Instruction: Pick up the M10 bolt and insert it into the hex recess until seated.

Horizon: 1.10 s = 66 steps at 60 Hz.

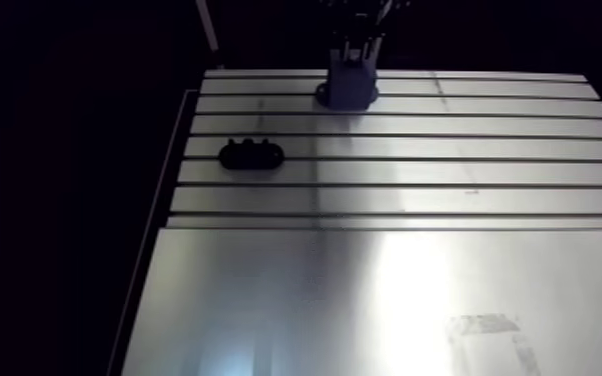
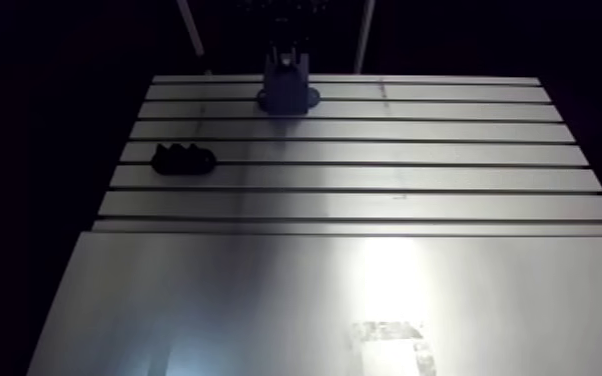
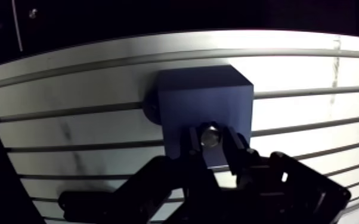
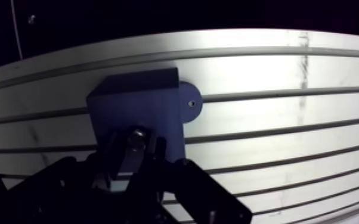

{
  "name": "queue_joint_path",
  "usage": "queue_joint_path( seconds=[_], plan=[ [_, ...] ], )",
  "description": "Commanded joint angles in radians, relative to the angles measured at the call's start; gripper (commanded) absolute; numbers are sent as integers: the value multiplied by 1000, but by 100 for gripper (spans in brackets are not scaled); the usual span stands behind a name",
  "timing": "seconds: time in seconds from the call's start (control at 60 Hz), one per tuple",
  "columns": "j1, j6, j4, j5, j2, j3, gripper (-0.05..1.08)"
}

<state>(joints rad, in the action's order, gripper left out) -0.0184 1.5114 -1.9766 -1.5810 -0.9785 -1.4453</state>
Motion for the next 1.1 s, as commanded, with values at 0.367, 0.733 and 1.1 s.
queue_joint_path(
  seconds=[0.367,0.733,1.1],
  plan=[
    [0,0,0,-1,5,0,70],
    [-2,2,-6,0,5,4,74],
    [2,32,0,2,4,4,76]
  ],
)
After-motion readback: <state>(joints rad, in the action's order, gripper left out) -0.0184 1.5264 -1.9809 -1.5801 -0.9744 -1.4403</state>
